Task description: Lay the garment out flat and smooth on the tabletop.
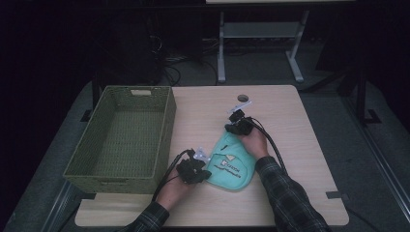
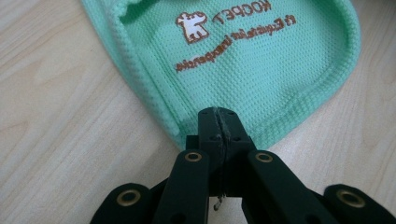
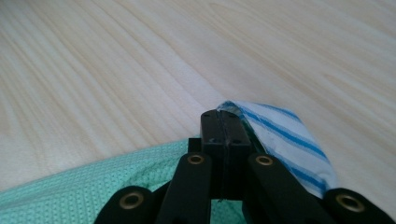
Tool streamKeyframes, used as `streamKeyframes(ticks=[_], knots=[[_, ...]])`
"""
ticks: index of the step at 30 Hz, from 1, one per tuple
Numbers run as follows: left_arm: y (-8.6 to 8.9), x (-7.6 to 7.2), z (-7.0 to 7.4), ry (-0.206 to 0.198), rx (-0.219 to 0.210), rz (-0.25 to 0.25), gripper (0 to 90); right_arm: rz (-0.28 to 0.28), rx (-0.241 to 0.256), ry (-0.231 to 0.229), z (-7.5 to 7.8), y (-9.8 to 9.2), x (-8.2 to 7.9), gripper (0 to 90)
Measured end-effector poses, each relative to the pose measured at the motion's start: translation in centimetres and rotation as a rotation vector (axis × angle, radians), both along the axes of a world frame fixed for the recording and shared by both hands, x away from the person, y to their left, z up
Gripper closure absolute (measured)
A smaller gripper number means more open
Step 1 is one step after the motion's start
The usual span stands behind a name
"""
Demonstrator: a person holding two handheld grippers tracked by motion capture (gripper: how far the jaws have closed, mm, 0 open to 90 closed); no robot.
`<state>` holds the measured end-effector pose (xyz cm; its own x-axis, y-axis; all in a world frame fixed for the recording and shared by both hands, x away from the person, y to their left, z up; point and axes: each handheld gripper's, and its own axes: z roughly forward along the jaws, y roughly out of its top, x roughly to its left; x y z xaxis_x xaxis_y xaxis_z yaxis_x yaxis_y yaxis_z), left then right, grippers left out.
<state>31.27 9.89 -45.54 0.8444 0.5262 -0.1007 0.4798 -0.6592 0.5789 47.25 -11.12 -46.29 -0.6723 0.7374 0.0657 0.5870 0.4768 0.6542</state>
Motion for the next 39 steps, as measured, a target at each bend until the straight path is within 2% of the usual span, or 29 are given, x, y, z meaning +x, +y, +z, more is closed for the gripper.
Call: streamKeyframes(ticks=[4,9,12,18,24,29,33,39], knots=[[0.0,0.0,0.0,0.004,-0.002,0.002,88.9,0.017,0.035,-0.012,1.5,-0.7,-0.6,79.8],[0.0,0.0,0.0,0.004,0.002,0.002,88.8,0.027,0.095,-0.02,3.5,-3.1,-2.1,77.7],[0.0,0.0,-0.1,0.003,-0.007,0.008,88.9,0.032,0.092,-0.029,4.1,-4.0,-3.0,77.7],[0.0,0.1,0.0,0.002,0.004,0.002,88.8,0.021,0.094,-0.043,4.6,-6.3,-5.2,78.4],[0.1,0.1,0.0,0.002,0.005,0.0,88.8,-0.006,0.081,-0.067,4.2,-8.5,-6.8,79.9],[0.1,0.0,0.0,0.005,0.004,0.003,88.8,-0.043,0.09,-0.043,2.8,-10.6,-7.7,81.6],[0.1,0.1,0.0,0.009,0.003,0.005,88.9,-0.07,0.098,-0.014,1.4,-11.4,-7.5,82.1],[0.1,0.1,0.0,0.011,0.002,0.001,88.9,-0.097,0.106,0.0,0.0,-11.4,-6.5,81.1]])
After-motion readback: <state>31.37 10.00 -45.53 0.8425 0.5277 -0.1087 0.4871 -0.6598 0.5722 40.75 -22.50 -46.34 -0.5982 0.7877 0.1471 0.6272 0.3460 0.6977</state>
